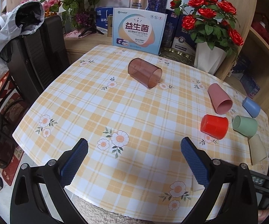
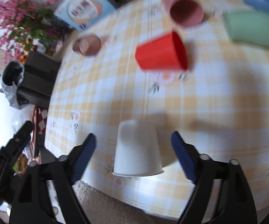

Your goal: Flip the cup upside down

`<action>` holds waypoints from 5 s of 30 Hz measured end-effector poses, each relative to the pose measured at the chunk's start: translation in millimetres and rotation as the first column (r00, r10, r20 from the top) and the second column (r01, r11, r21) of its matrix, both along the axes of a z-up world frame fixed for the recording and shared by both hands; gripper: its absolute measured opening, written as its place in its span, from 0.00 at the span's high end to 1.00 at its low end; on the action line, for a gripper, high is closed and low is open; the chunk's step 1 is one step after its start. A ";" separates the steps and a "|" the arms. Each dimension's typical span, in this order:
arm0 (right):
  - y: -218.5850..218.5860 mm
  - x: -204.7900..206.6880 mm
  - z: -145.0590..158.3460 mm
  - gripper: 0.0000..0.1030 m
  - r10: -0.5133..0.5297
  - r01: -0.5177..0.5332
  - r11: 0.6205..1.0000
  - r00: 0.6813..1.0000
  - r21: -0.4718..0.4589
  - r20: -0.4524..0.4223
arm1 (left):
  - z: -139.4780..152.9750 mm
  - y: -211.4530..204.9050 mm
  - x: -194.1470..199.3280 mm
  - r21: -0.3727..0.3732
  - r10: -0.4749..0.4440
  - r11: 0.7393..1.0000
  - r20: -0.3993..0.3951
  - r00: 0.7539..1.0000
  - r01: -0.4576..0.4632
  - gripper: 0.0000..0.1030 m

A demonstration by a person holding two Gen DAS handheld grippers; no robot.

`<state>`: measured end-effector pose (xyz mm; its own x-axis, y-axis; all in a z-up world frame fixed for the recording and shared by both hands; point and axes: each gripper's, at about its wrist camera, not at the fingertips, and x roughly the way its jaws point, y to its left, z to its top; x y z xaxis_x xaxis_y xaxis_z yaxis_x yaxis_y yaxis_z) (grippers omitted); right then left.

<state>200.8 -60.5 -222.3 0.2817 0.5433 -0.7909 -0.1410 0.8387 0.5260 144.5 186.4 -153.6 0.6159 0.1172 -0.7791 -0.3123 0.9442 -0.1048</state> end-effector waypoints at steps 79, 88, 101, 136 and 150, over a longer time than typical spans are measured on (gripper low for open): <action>-156.5 -50.3 8.7 0.15 -0.191 0.246 0.939 0.954 -0.241 0.231 | -44.6 -73.8 13.2 -0.231 -0.269 0.945 -0.141 0.953 0.233 0.53; -159.6 -49.7 7.3 0.15 -0.210 0.263 0.932 0.952 -0.249 0.221 | -39.0 -44.9 35.1 -0.105 -0.178 0.980 -0.109 0.978 0.166 0.53; -164.8 -49.2 2.9 0.15 -0.226 0.275 0.930 0.951 -0.245 0.209 | -59.2 -72.8 53.0 0.044 -0.180 0.981 -0.135 0.974 0.188 0.53; -178.8 -75.2 49.0 0.15 -0.257 0.330 0.918 0.918 -0.222 0.302 | -26.5 -101.6 40.3 0.065 -0.205 0.975 -0.101 0.974 0.212 0.06; -182.7 -149.4 164.3 0.15 -0.228 0.392 0.890 0.824 -0.232 0.520 | 118.1 -120.9 -46.6 0.173 -0.253 0.960 0.190 0.949 0.221 0.06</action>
